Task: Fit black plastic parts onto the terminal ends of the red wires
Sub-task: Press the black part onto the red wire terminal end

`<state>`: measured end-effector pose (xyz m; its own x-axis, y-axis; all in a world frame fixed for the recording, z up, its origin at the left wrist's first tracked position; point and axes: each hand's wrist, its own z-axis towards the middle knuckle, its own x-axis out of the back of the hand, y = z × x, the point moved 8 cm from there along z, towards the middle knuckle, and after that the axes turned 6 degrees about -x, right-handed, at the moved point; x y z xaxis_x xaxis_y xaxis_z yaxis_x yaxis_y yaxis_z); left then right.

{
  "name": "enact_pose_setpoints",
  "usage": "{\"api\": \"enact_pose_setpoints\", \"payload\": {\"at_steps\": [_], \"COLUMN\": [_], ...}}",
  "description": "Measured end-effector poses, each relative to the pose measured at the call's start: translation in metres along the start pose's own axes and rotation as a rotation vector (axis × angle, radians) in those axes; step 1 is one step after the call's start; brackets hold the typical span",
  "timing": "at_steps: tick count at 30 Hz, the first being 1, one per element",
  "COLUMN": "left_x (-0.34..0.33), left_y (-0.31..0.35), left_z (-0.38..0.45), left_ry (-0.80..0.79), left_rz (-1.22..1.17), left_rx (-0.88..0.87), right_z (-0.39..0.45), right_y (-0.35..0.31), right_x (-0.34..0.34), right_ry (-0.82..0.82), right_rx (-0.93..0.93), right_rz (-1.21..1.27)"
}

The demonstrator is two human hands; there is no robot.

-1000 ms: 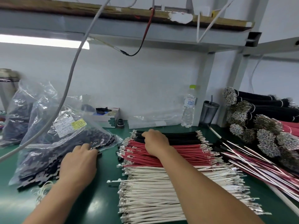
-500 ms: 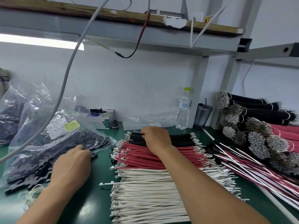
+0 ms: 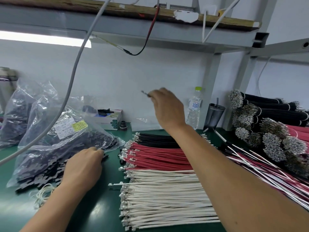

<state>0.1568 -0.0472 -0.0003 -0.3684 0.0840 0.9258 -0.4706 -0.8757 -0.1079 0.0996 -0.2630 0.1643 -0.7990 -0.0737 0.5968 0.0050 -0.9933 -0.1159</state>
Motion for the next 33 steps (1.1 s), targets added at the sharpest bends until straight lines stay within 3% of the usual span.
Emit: {"api": "enact_pose_setpoints", "payload": {"at_steps": [3, 6, 11, 15, 19, 33], "left_x": [0.005, 0.017, 0.028, 0.034, 0.036, 0.03], "left_y": [-0.004, -0.011, -0.009, 0.01, 0.032, 0.046], "left_z": [-0.002, -0.008, -0.014, -0.017, -0.021, -0.024], "left_ry": [0.111, 0.307, 0.404, 0.297, 0.145, 0.102], "left_rz": [-0.103, -0.481, -1.351, -1.677, -1.774, -1.699], "left_rx": [0.02, 0.086, 0.22, 0.259, 0.183, 0.129], "right_z": [0.009, -0.012, -0.107, -0.138, -0.142, -0.145], "right_y": [-0.014, -0.028, -0.029, -0.012, -0.012, -0.012], "right_x": [0.048, 0.083, 0.048, 0.025, 0.021, 0.017], "right_ry": [0.251, 0.407, 0.141, 0.04, 0.004, -0.038], "right_rx": [0.052, 0.162, 0.216, 0.098, 0.05, 0.017], "right_rz": [0.129, 0.133, 0.054, 0.289, 0.364, 0.369]}}
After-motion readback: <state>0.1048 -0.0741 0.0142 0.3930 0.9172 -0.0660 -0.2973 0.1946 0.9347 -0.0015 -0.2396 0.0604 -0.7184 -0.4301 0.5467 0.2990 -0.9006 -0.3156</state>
